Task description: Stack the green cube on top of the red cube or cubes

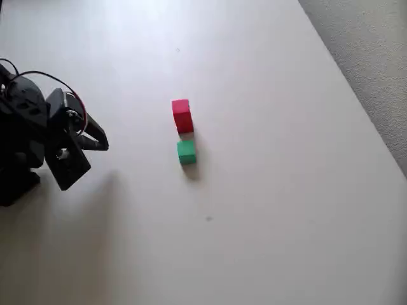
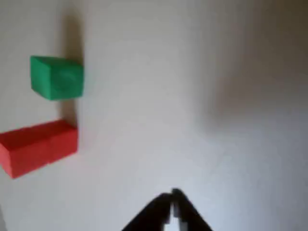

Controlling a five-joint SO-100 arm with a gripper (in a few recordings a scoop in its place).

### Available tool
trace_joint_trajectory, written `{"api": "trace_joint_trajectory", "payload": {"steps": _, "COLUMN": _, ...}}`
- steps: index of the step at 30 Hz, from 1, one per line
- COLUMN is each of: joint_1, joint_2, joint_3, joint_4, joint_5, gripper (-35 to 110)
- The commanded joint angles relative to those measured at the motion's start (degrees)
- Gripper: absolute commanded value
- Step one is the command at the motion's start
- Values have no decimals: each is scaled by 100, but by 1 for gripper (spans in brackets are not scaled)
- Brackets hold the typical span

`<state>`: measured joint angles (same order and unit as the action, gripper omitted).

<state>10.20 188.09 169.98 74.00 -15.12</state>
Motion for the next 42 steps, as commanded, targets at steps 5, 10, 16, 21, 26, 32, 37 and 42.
{"api": "trace_joint_trajectory", "payload": {"steps": 5, "joint_1": -53, "joint_2": 53, "joint_3": -26, "joint_4": 18, "joint_5": -35, "gripper": -2}}
{"api": "trace_joint_trajectory", "payload": {"steps": 10, "joint_1": -185, "joint_2": 53, "joint_3": -26, "joint_4": 26, "joint_5": -158, "gripper": -2}}
{"api": "trace_joint_trajectory", "payload": {"steps": 16, "joint_1": -1125, "joint_2": 70, "joint_3": 9, "joint_4": 211, "joint_5": -1116, "gripper": -2}}
{"api": "trace_joint_trajectory", "payload": {"steps": 21, "joint_1": -2399, "joint_2": 79, "joint_3": 141, "joint_4": 536, "joint_5": -2698, "gripper": -2}}
{"api": "trace_joint_trajectory", "payload": {"steps": 26, "joint_1": -2259, "joint_2": 88, "joint_3": 264, "joint_4": 123, "joint_5": -3331, "gripper": -2}}
{"api": "trace_joint_trajectory", "payload": {"steps": 32, "joint_1": 176, "joint_2": 53, "joint_3": -1345, "joint_4": -387, "joint_5": -958, "gripper": 2}}
{"api": "trace_joint_trajectory", "payload": {"steps": 37, "joint_1": -334, "joint_2": -2452, "joint_3": -3349, "joint_4": -105, "joint_5": -633, "gripper": 12}}
{"api": "trace_joint_trajectory", "payload": {"steps": 42, "joint_1": -360, "joint_2": -5977, "joint_3": -5660, "joint_4": 316, "joint_5": 88, "gripper": 18}}
